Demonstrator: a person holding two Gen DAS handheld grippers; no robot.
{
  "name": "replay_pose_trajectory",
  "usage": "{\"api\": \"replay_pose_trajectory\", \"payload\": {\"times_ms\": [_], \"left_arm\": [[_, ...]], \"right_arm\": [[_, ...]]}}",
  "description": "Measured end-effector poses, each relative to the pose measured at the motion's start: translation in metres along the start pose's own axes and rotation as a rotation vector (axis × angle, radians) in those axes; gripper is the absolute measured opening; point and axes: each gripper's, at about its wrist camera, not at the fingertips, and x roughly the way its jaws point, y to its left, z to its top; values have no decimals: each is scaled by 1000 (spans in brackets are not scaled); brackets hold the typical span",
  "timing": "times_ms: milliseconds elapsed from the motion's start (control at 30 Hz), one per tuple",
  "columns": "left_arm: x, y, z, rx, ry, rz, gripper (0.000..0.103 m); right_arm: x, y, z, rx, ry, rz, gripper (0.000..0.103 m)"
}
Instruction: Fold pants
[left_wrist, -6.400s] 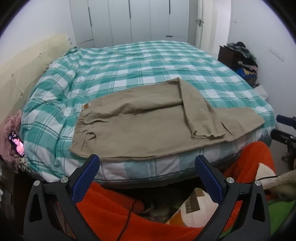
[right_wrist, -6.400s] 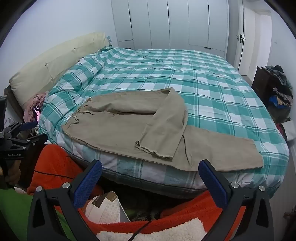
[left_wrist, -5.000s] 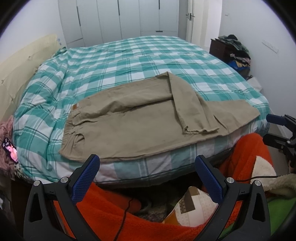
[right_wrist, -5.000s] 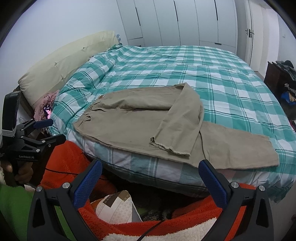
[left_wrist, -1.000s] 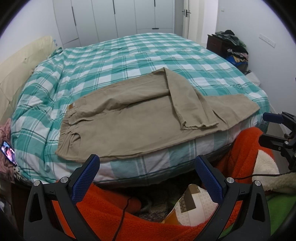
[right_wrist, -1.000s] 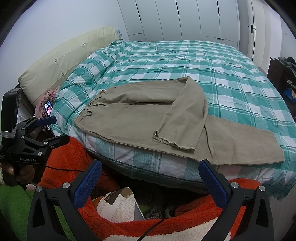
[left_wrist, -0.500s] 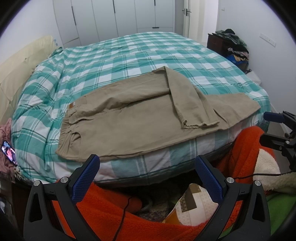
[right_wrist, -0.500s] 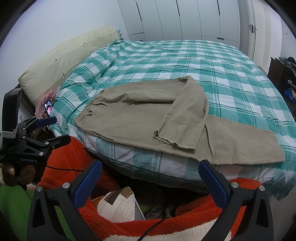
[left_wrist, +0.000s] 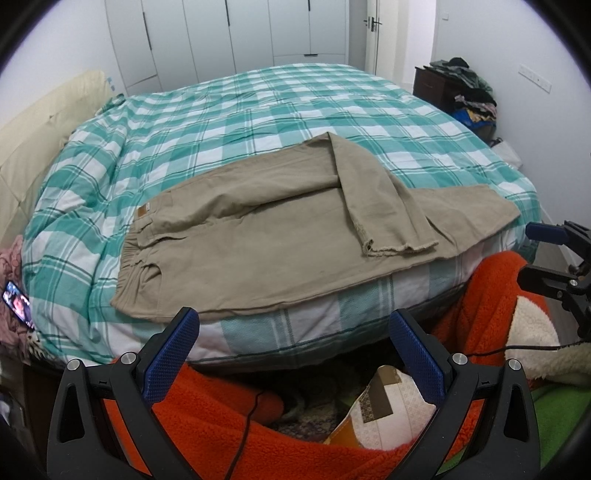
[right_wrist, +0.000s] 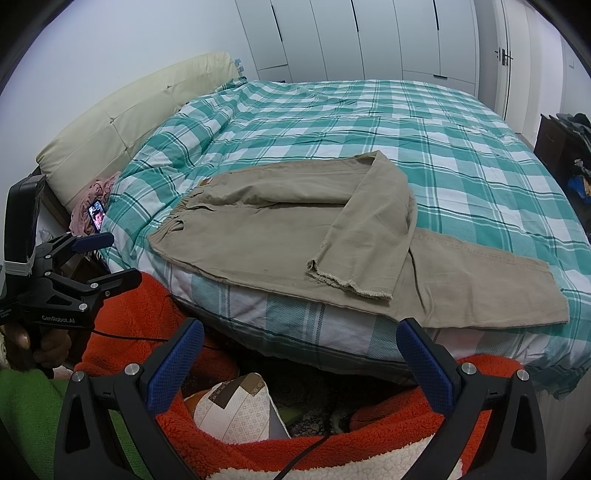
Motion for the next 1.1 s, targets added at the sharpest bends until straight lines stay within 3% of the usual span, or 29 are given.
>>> {"api": "replay_pose_trajectory", "payload": {"times_ms": [900, 1100], "left_arm": [[5, -6, 1, 7, 13, -8, 102], [9, -8, 2, 9, 23, 5, 102]], "right_arm": [[-5, 4, 2, -17, -21, -37, 103], [-3, 2, 2, -14, -6, -91, 103]]}}
